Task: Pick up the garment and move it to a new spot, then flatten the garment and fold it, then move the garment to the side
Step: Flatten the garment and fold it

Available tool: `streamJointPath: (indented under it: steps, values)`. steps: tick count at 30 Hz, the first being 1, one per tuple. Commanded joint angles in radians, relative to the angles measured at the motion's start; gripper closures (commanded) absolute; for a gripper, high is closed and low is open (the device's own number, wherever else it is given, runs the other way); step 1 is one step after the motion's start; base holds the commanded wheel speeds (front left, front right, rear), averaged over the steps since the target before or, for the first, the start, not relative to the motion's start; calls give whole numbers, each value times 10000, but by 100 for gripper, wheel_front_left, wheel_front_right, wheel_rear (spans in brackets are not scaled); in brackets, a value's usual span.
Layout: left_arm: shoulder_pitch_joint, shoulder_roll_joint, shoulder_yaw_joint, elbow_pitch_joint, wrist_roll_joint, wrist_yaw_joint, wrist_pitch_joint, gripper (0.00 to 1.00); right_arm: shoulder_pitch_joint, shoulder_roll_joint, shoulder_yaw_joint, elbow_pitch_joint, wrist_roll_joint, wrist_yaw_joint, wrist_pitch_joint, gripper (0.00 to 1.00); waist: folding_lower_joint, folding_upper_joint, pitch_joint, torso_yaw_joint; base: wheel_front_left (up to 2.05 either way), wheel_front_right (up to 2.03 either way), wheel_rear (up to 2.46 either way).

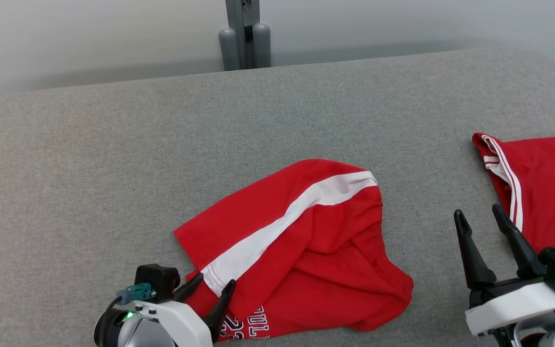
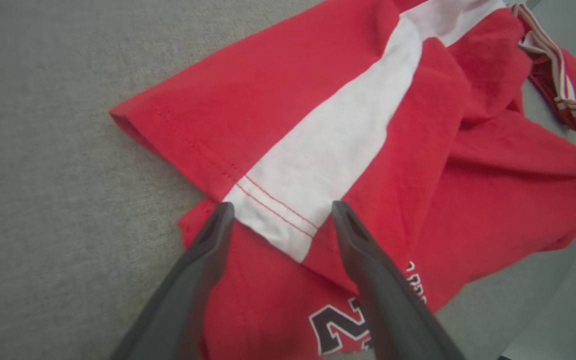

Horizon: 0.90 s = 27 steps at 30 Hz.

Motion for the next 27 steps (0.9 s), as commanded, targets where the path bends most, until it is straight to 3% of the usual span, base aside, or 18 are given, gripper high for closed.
streamJointPath:
  steps: [1,2,3,5,16,23,24,25,27]
  values:
    - [-203,41,17,100,-36,-47,27,0,-198,-43,24,41,21,-3,-73,0,0,0,73,-28,0,0,0]
    - [-259,16,23,159,-48,-91,-14,9,-199,-53,36,47,38,-3,-94,0,0,0,103,-35,0,0,0]
    - [-302,-5,-2,227,-34,-123,-40,28,-217,-64,40,72,50,-3,-112,0,0,0,135,-41,0,0,0]
    - [-378,-65,-45,301,-32,-194,-100,98,-284,-94,17,103,73,-3,-147,0,0,0,172,-31,0,0,0]
    - [-593,-50,-25,296,72,-231,-365,100,-526,-193,-268,78,27,-3,-220,0,0,0,148,104,0,0,0]
    - [-652,-96,815,-548,300,320,-1822,100,-392,-137,-415,5,-69,-3,-192,0,0,0,-115,263,0,0,0]
    - [-694,-63,985,-713,396,453,-2060,39,-356,-120,-427,-8,-86,-3,-172,0,0,0,-181,291,0,0,0]
    - [-712,1,1099,-850,488,547,-2241,0,-324,-114,-448,-25,-102,-3,-159,0,0,0,-239,318,0,0,0]
    - [-792,88,1433,-1198,713,838,-2746,0,-263,-98,-475,-47,-121,-3,-156,0,0,0,-365,369,0,0,0]
